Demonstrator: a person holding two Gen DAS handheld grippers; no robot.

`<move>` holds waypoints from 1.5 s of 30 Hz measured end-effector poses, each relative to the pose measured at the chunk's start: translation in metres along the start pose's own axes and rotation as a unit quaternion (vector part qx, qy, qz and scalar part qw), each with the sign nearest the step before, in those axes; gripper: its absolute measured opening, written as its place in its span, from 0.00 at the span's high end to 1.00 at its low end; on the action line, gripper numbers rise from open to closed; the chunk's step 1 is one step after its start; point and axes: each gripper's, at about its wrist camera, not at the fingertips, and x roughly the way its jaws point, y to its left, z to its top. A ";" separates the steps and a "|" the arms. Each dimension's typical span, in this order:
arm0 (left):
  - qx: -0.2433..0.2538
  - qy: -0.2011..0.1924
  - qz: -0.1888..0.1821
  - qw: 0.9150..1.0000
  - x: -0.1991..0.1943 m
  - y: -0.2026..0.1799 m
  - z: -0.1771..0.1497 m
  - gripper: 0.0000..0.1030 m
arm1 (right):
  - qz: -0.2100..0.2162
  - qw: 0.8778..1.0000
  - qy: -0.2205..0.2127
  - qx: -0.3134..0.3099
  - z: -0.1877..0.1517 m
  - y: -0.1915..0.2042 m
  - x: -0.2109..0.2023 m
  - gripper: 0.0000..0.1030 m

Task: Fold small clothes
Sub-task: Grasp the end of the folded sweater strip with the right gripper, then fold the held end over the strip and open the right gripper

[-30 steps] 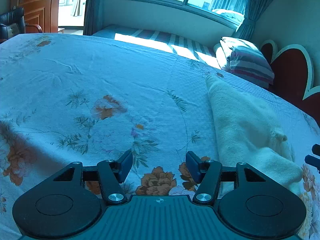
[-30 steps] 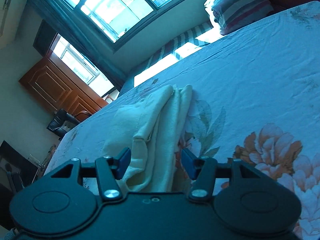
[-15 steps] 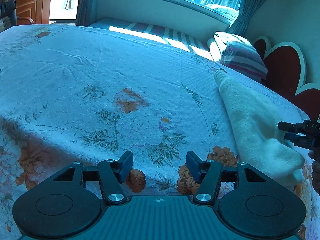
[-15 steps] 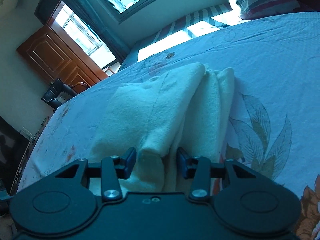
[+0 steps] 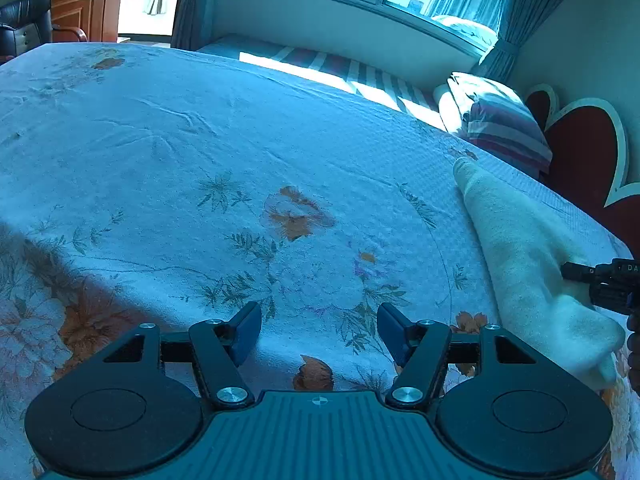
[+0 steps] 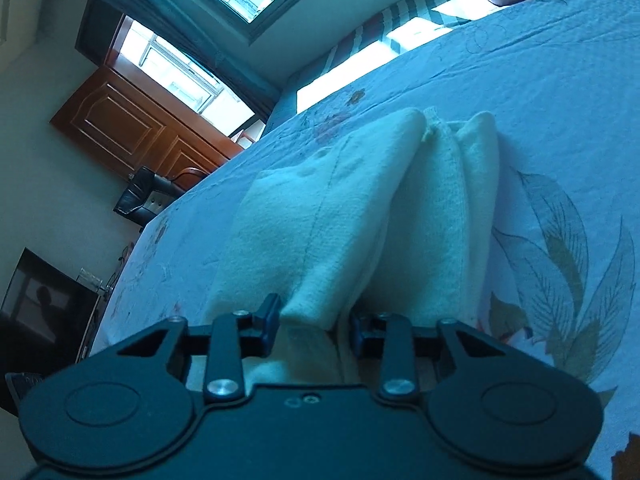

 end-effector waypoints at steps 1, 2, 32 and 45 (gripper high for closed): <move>0.000 0.000 -0.001 1.000 0.001 -0.001 0.000 0.38 | -0.003 1.000 0.001 -0.009 0.001 0.002 -0.002 0.82; -0.002 0.000 -0.002 1.000 0.002 -0.002 0.000 0.38 | -0.004 1.000 -0.002 -0.023 0.000 0.007 -0.007 0.84; 0.223 -0.030 -0.084 0.971 -0.027 -0.134 -0.066 0.36 | -0.047 0.982 -0.113 0.146 -0.135 0.013 -0.094 0.61; 0.240 -0.045 -0.061 0.968 -0.005 -0.174 -0.065 0.36 | -0.012 0.977 -0.172 0.128 -0.109 0.026 -0.087 0.92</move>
